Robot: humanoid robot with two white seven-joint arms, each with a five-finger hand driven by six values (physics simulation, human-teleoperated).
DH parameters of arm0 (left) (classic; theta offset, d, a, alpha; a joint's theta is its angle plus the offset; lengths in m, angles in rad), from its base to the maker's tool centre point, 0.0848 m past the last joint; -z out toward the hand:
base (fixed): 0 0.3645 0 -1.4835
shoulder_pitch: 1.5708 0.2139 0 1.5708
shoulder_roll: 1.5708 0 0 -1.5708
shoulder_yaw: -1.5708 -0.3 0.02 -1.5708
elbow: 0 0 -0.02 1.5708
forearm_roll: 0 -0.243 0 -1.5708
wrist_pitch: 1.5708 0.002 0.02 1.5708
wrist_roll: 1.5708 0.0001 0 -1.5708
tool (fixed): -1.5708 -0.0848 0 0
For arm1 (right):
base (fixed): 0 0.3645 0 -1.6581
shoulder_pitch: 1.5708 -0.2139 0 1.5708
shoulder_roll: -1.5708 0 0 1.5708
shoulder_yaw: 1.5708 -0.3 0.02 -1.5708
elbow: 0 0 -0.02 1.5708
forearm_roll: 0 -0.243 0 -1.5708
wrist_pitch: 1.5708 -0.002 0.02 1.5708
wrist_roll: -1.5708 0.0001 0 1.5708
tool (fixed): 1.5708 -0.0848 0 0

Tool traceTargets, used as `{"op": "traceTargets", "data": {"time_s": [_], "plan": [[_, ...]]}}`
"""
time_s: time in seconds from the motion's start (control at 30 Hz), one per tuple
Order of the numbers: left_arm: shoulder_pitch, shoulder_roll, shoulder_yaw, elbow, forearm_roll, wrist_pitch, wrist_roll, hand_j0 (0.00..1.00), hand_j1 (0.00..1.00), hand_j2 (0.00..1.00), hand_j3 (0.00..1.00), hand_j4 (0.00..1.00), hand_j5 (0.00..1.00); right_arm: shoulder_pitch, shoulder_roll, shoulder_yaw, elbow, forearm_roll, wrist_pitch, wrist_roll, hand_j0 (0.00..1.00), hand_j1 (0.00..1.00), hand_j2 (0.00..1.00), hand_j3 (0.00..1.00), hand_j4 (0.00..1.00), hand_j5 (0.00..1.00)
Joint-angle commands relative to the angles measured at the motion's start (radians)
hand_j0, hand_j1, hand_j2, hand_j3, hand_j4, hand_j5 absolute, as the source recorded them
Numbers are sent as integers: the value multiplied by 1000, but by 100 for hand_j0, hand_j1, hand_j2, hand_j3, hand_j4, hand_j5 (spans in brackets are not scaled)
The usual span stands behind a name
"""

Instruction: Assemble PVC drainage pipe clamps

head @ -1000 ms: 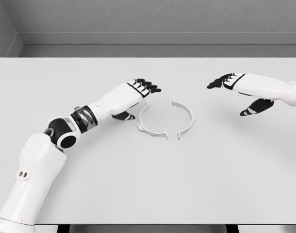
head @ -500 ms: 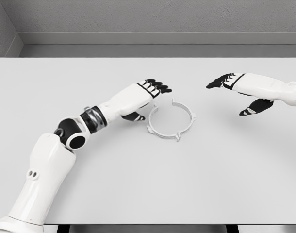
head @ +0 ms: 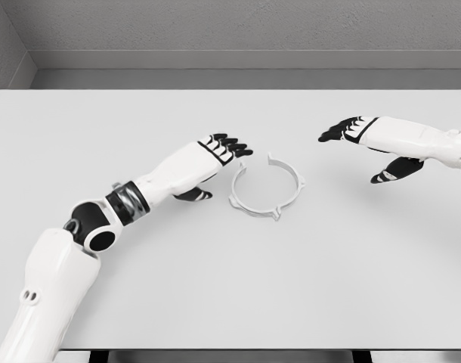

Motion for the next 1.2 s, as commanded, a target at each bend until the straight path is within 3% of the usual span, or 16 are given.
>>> {"op": "traceTargets", "data": {"time_s": [0.0, 0.4, 0.77, 1.17], "plan": [[0, 1, -3, -27, 7, 2, 1, 100, 100, 100, 100, 100, 100, 0, -3, -1, 1, -7, 3, 0, 100, 100, 100, 100, 100, 100], [5, -11, -75, -23, -6, 2, 1, 100, 100, 100, 100, 100, 100, 0, 0, 1, 2, -4, 3, 0, 100, 100, 100, 100, 100, 100], [-20, -44, -78, 62, -11, 2, -1, 100, 100, 100, 100, 100, 100, 0, -2, -1, 2, -4, 3, 0, 100, 100, 100, 100, 100, 100], [-48, -70, -78, 91, -25, 2, -1, 100, 100, 100, 100, 100, 100, 2, 1, 1, 1, -4, 3, 0, 100, 100, 100, 100, 100, 100]]}}
